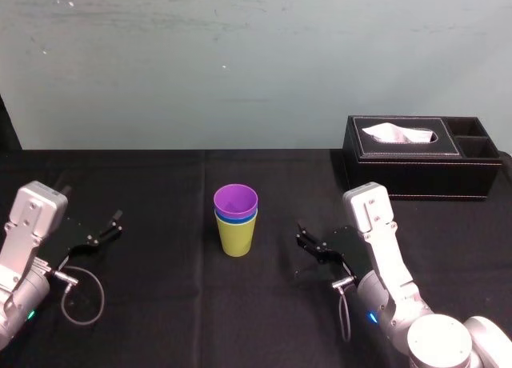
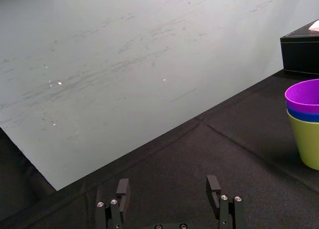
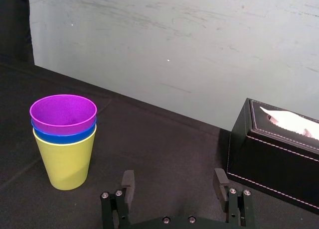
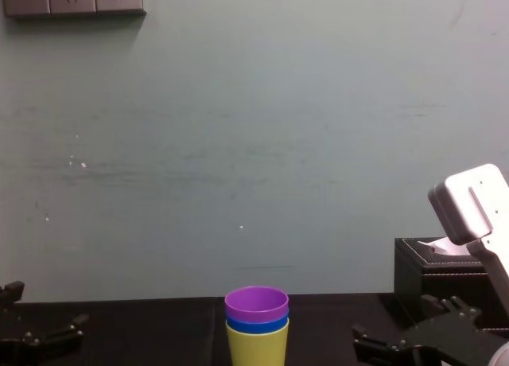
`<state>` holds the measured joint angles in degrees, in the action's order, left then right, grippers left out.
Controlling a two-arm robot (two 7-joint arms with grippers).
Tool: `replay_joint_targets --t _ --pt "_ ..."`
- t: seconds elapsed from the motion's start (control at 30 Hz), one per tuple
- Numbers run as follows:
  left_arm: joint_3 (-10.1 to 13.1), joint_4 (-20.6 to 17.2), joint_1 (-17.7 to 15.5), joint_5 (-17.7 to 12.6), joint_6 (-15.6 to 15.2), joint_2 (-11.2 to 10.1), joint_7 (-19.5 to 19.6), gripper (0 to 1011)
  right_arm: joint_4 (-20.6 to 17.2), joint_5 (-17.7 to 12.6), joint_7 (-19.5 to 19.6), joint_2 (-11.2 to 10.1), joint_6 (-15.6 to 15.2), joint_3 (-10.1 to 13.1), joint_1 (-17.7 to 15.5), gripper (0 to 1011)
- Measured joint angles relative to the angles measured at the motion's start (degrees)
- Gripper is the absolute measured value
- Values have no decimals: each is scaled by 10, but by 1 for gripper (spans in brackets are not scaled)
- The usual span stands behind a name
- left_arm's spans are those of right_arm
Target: Stack the three plastic cups sequentially using one hand.
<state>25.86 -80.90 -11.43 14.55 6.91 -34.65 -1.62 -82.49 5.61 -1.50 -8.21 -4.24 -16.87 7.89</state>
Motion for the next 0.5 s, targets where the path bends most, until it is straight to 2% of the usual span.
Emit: replay_joint_targets --t 0.5 --pt "0 0 0 0 0 0 0 1000 0 0 0 0 0 0 0 1003"
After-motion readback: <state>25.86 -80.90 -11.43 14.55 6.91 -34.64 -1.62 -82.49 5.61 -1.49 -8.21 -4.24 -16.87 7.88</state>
